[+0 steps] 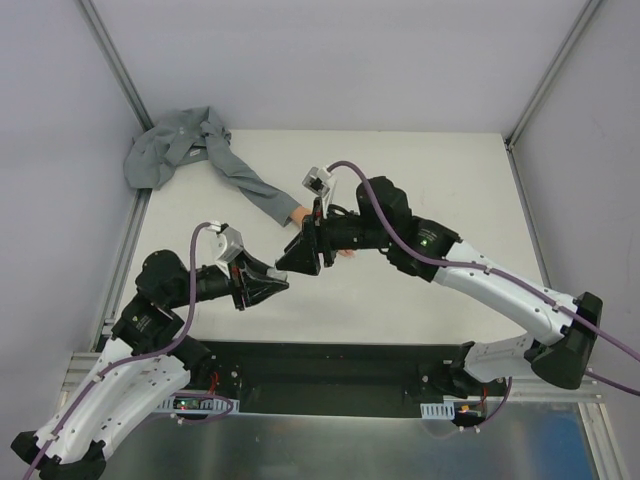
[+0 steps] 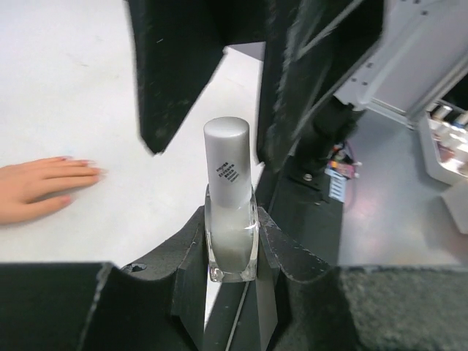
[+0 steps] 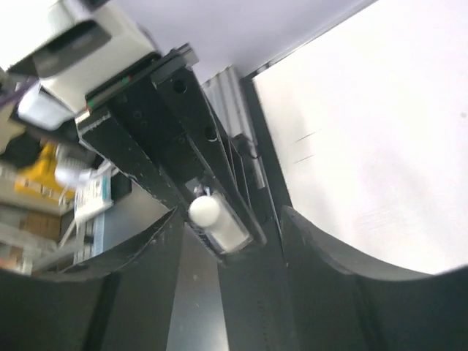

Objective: Paint the nails

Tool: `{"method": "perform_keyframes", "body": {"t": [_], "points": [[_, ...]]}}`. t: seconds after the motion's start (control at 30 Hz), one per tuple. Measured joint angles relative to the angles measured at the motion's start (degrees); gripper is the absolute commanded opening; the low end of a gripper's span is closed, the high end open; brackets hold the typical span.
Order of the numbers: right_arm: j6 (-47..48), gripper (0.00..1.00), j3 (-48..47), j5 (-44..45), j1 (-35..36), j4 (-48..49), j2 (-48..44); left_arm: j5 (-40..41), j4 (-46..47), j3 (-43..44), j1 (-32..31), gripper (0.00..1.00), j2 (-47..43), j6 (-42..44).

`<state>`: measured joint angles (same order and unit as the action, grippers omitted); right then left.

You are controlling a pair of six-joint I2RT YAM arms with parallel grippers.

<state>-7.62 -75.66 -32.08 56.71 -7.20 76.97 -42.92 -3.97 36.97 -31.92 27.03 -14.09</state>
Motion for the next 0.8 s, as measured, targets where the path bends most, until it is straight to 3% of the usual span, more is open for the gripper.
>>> {"method": "perform_keyframes", "body": {"t": [0.27, 0.43, 0.47, 0.53, 0.57, 0.67, 0.8], "points": [[-2.9, 0.59, -4.9, 21.0, 7.5, -8.3, -0.1, 9.6, -1.6, 0.0, 0.0, 0.0, 0.5, 1.8], [-2.7, 0.43, -10.4, 31.5, 11.5, -12.0, 4.0, 12.0, -2.4, 0.0, 0.0, 0.0, 0.6, 1.8], [-2.8, 0.35, -11.1, 33.1, 11.9, -12.5, 4.9, 12.1, -2.5, 0.0, 0.0, 0.0, 0.6, 1.7], [-2.9, 0.29, -12.1, 35.7, 12.5, -13.4, 6.4, 12.3, -2.5, 0.0, 0.0, 0.0, 0.5, 1.7], [-3.0, 0.17, -12.3, 36.5, 12.7, -13.6, 7.1, 12.5, -2.5, 0.0, 0.0, 0.0, 0.3, 1.6], [-3.6, 0.01, -13.1, 39.1, 13.3, -13.8, 8.7, 13.5, -3.3, -0.2, 0.0, 0.0, -0.2, 1.3], [-0.9, 0.0, -13.0, 39.3, 13.4, -13.8, 8.9, 13.4, -4.0, -0.2, 0.0, 0.0, -0.5, 0.8]]}}
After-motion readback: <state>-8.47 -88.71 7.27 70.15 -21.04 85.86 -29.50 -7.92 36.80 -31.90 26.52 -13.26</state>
